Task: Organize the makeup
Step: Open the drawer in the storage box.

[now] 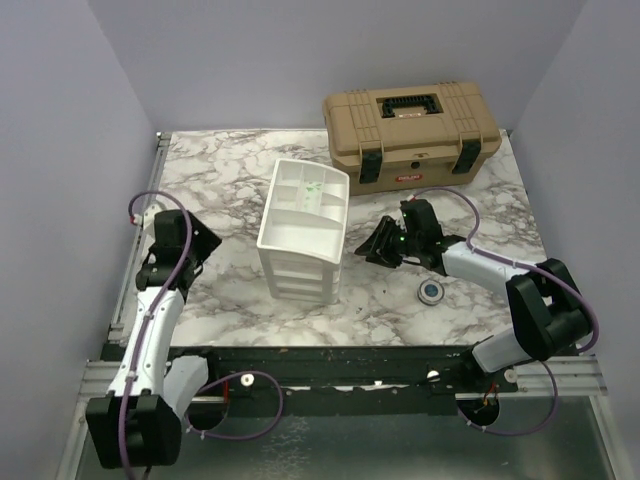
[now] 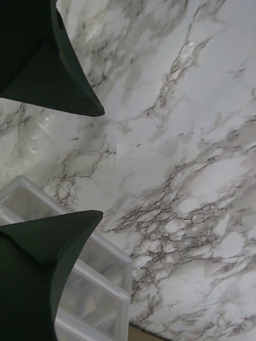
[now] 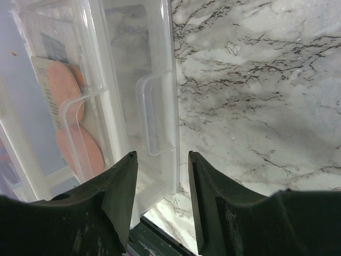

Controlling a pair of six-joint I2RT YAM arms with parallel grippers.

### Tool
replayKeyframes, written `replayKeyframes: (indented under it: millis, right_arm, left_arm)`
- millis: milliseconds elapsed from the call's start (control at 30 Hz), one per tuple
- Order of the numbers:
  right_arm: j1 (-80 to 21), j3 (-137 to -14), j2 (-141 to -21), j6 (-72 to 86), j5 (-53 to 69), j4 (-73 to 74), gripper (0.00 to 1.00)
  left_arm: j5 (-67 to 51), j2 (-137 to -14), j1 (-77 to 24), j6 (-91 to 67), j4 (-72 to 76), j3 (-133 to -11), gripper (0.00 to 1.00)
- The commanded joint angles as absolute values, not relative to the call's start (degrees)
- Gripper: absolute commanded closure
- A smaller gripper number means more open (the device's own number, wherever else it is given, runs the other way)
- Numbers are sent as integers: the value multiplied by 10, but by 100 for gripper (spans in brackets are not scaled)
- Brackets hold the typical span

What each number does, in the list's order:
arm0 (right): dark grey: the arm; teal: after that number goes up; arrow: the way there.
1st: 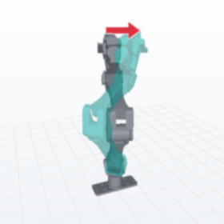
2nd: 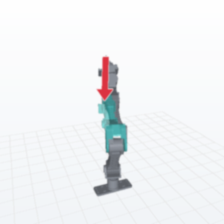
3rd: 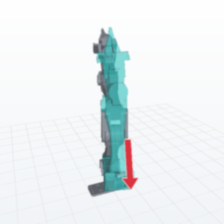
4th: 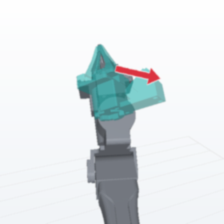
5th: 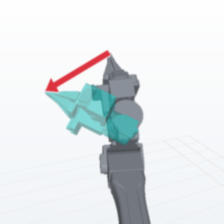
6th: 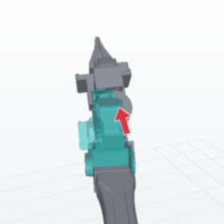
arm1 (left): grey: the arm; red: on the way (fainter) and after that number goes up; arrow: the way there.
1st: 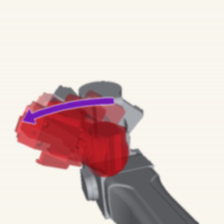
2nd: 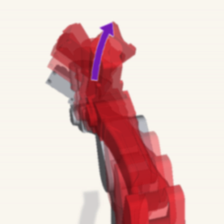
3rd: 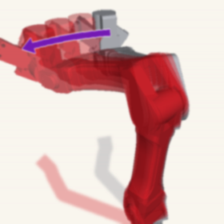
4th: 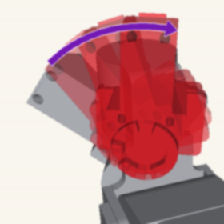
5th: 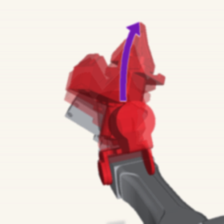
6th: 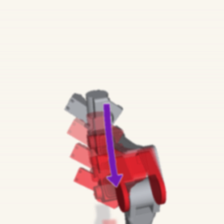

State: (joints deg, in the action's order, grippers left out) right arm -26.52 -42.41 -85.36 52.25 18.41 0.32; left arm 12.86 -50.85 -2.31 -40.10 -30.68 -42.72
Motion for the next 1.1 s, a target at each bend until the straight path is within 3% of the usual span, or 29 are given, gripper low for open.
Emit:
replayKeyframes:
  millis: [0, 100, 267, 500, 767, 1067]
  right_arm:
    - [-267, -431, -861, 517, 173, 14, 52]
    - [-267, -434, -866, 515, 177, 16, 52]
    - [-267, -438, -879, 512, 180, 13, 52]
    - [-266, -440, -887, 511, 181, 12, 52]
    - [-267, -442, -887, 505, 177, 21, 52]
    - [-267, -445, -893, 504, 173, 22, 52]
  left_arm:
    - [-176, -555, 65, -480, -126, -322, 33]
    - [-237, -585, 68, -489, -58, -301, 39]
    - [-283, -640, 67, -486, -49, -298, 38]
    - [-272, -703, 26, -508, -38, -306, 39]
    - [-274, -766, -65, -593, 81, -305, 39]
    - [-212, -754, -96, -578, 35, -296, 40]
